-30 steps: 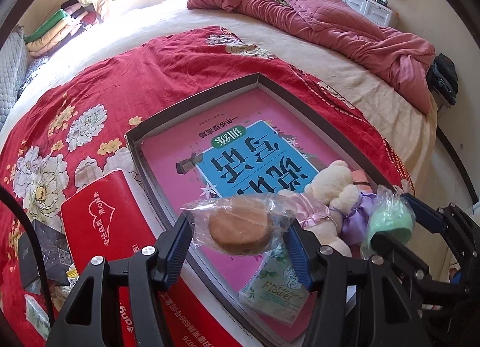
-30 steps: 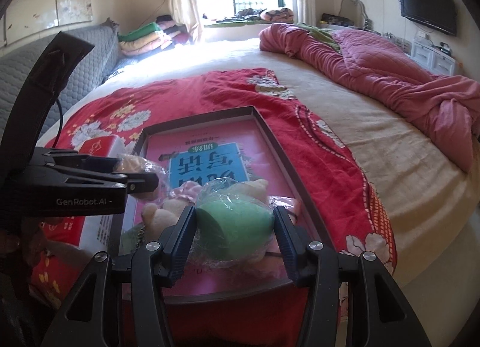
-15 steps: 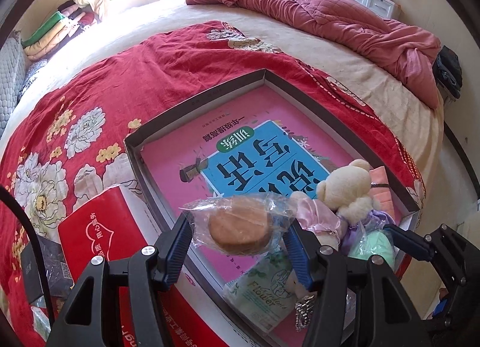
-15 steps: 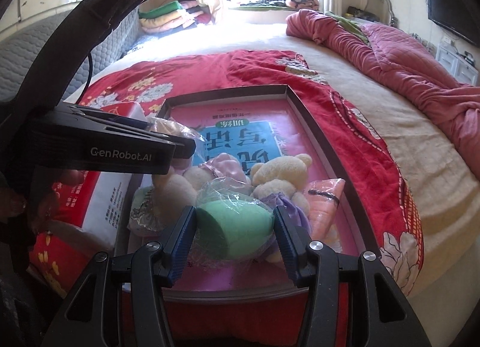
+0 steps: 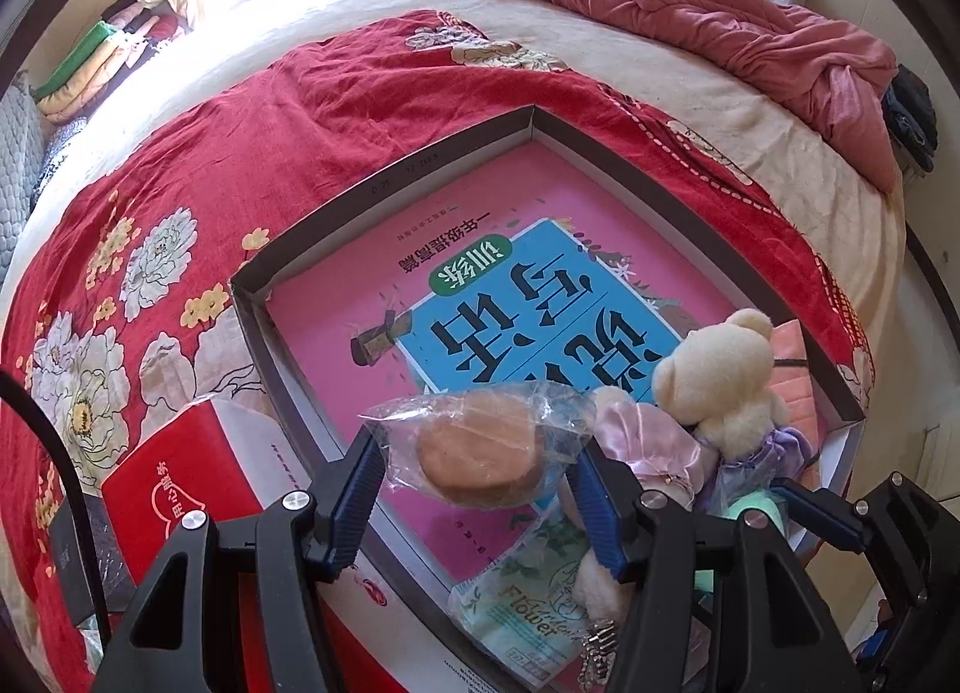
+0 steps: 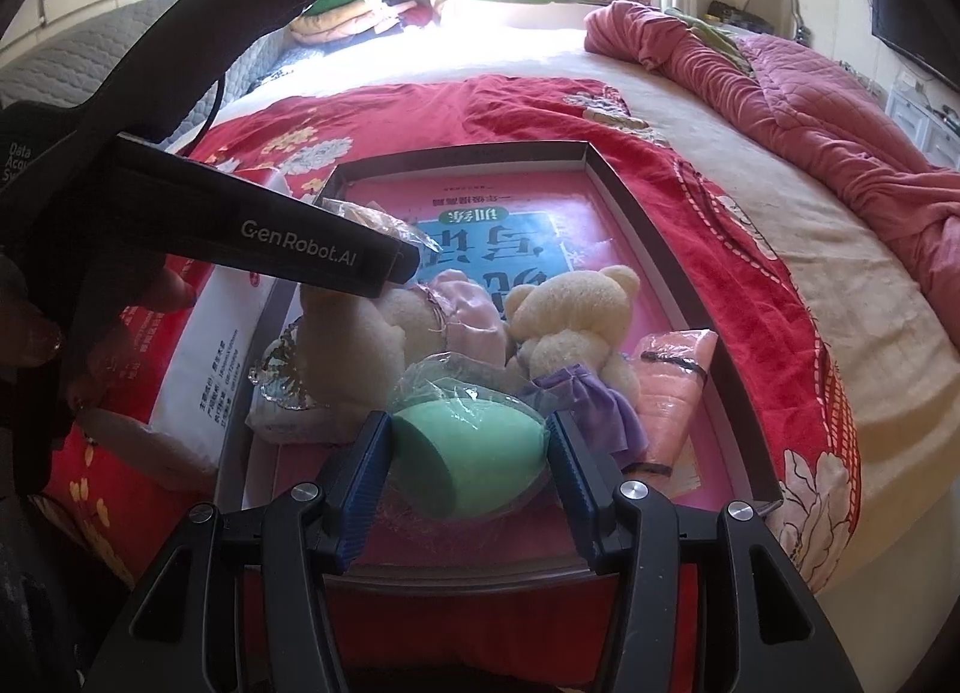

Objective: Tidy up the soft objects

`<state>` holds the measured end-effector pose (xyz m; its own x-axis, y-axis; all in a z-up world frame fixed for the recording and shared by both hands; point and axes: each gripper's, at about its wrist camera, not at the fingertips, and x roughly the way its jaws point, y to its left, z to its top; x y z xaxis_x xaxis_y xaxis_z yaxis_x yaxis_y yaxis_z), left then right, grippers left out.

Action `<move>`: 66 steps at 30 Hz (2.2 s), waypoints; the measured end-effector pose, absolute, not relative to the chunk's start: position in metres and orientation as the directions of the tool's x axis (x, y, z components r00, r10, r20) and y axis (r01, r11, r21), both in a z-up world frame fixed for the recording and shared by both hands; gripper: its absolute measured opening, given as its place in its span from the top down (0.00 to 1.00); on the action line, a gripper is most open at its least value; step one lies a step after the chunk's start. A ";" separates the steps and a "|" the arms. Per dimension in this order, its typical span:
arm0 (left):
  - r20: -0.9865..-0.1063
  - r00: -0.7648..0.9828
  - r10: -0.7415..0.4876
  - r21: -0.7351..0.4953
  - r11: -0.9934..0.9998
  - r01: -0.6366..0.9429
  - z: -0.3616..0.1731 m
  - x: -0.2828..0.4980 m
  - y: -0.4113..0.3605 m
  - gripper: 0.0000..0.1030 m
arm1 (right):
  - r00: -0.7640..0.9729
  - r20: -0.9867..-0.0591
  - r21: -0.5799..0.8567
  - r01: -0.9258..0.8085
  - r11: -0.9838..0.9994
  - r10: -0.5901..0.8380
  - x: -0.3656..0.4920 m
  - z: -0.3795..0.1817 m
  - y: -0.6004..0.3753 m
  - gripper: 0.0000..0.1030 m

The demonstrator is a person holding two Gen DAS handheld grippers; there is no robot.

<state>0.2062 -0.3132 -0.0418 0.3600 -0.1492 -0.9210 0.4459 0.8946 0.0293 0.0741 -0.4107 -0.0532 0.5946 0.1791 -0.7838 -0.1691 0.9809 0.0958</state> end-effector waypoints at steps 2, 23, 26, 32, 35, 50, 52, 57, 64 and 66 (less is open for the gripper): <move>-0.928 0.343 -0.148 0.024 0.893 0.450 -0.042 0.207 -0.314 0.42 | 0.592 -0.785 0.094 -0.174 0.980 0.181 0.075 -0.054 -0.410 0.47; -0.931 0.334 -0.149 0.034 0.875 0.483 -0.041 0.199 -0.314 0.42 | 0.617 -0.773 0.104 -0.110 0.988 0.150 0.077 -0.056 -0.421 0.44; -0.932 0.332 -0.146 0.034 0.875 0.483 -0.041 0.199 -0.314 0.42 | 0.616 -0.773 0.104 -0.114 0.988 0.152 0.077 -0.055 -0.421 0.43; -0.934 0.328 -0.141 0.035 0.879 0.476 -0.041 0.200 -0.314 0.42 | 0.610 -0.773 0.135 -0.112 0.984 0.176 0.077 -0.058 -0.424 0.34; -0.936 0.323 -0.140 0.032 0.879 0.475 -0.040 0.199 -0.313 0.42 | 0.620 -0.764 0.136 -0.113 0.984 0.177 0.076 -0.055 -0.425 0.34; -0.945 0.292 -0.147 0.014 0.874 0.485 -0.041 0.201 -0.315 0.40 | 0.705 -0.695 0.181 -0.014 0.983 0.138 0.068 -0.038 -0.449 0.32; -0.947 0.284 -0.149 0.007 0.875 0.484 -0.042 0.204 -0.316 0.39 | 0.709 -0.694 0.180 -0.003 0.984 0.129 0.067 -0.038 -0.452 0.31; -0.945 0.284 -0.160 -0.004 0.877 0.481 -0.043 0.206 -0.317 0.37 | 0.710 -0.694 0.179 0.011 0.984 0.119 0.068 -0.038 -0.455 0.31; -0.939 0.275 -0.206 -0.053 0.877 0.477 -0.040 0.206 -0.314 0.31 | 0.722 -0.684 0.181 0.031 0.983 0.103 0.066 -0.036 -0.459 0.31; -0.938 0.272 -0.215 -0.063 0.878 0.475 -0.039 0.205 -0.313 0.30 | 0.726 -0.681 0.181 0.038 0.983 0.097 0.065 -0.035 -0.460 0.31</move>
<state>0.2055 -0.3134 -0.0389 0.2717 -0.2148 -0.9381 0.4754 0.8775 -0.0632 0.0652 -0.4598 -0.0355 0.7261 0.0969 -0.6807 0.0382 0.9828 0.1807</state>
